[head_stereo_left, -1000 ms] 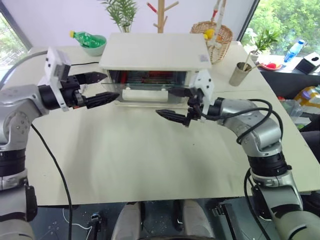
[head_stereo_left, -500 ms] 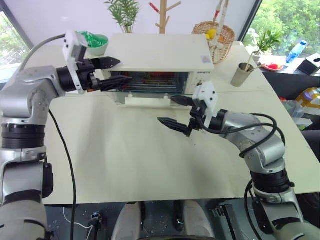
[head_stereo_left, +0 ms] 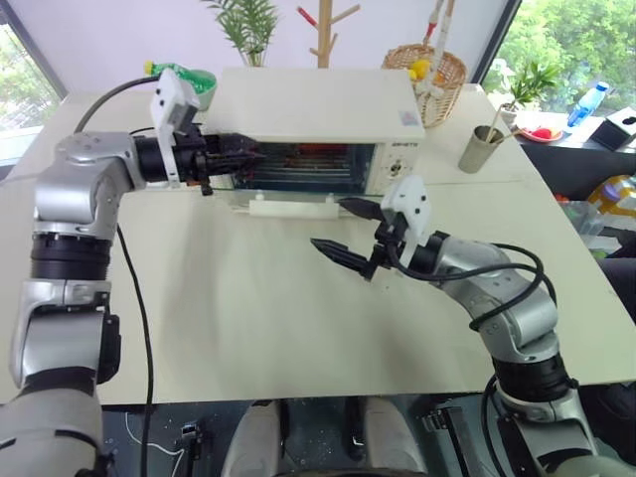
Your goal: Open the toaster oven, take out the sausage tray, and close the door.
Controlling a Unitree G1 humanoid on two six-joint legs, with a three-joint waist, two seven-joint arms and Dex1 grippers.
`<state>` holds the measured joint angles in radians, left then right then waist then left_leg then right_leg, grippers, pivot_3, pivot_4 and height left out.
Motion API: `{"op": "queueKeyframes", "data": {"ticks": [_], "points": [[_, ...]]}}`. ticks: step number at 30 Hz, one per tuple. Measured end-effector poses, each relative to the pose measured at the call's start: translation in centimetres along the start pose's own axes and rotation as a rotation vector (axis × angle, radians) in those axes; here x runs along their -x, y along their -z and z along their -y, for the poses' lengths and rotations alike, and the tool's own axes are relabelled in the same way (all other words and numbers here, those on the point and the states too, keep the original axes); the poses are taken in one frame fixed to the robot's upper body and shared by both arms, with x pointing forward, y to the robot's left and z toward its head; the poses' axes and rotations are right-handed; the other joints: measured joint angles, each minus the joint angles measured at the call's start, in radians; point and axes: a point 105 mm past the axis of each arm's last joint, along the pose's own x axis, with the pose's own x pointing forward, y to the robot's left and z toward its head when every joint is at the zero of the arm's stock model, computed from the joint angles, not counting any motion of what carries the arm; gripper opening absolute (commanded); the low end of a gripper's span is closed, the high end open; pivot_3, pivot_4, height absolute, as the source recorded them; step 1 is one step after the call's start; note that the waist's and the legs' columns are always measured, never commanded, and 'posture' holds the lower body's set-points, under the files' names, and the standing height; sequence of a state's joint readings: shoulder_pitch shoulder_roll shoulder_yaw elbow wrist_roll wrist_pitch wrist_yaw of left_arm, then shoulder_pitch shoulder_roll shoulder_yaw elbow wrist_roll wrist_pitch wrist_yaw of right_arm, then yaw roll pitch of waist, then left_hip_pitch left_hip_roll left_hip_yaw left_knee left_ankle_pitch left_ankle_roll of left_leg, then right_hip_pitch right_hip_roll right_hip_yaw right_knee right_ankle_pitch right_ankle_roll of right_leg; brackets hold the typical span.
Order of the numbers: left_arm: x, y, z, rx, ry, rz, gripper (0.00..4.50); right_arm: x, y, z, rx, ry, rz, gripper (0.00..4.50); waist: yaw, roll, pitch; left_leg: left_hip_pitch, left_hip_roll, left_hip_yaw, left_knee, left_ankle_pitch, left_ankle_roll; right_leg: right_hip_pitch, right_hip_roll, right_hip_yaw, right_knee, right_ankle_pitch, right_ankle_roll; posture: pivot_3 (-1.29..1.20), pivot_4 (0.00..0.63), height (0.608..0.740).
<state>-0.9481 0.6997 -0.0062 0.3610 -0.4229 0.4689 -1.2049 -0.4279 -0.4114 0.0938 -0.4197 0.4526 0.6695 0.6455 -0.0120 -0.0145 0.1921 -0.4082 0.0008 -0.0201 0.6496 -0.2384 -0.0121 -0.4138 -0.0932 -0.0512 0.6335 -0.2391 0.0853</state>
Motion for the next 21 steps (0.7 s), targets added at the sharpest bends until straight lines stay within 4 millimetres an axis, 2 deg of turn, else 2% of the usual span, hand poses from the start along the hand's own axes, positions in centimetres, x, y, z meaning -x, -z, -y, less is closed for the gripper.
{"op": "queueKeyframes", "data": {"ticks": [7, 11, 16, 21], "points": [[-0.3, 0.3, 0.5, -0.033, 0.036, -0.015, 0.02, 0.2, 0.2, -0.1, -0.005, 0.019, 0.0, 4.5, 0.001, 0.0, 0.0, 0.001, 0.0, 0.0, 0.0, 0.0, 0.0, 0.001, 0.0, 0.0, 0.0, 0.0, 0.0, 0.0, 0.15, 0.74], [-0.4, 2.2, 1.1, -0.062, 0.065, -0.072, 0.02, 0.3, 0.5, -0.2, -0.01, 0.025, -0.003, 4.5, 0.002, 0.0, 0.0, 0.001, 0.0, 0.0, 0.0, 0.0, 0.0, 0.001, 0.0, 0.0, 0.0, 0.0, 0.0, 0.0, 0.15, 0.74], [-0.4, 2.7, 0.9, -0.12, 0.063, -0.096, 0.02, 0.3, 0.7, -0.1, -0.016, 0.042, -0.009, 4.5, 0.004, 0.0, -0.001, 0.003, 0.0, 0.0, 0.001, 0.0, 0.0, 0.004, -0.001, 0.0, 0.0, 0.0, 0.0, 0.0, 0.15, 0.74], [-0.8, 2.7, 0.5, -0.1, 0.06, -0.078, 0.02, 0.5, 0.8, 0.0, -0.015, 0.06, -0.013, 4.5, 0.012, 0.0, -0.002, 0.004, -0.001, -0.001, 0.001, 0.0, 0.0, 0.006, -0.001, 0.0, -0.001, 0.0, 0.0, 0.0, 0.15, 0.74]]}}
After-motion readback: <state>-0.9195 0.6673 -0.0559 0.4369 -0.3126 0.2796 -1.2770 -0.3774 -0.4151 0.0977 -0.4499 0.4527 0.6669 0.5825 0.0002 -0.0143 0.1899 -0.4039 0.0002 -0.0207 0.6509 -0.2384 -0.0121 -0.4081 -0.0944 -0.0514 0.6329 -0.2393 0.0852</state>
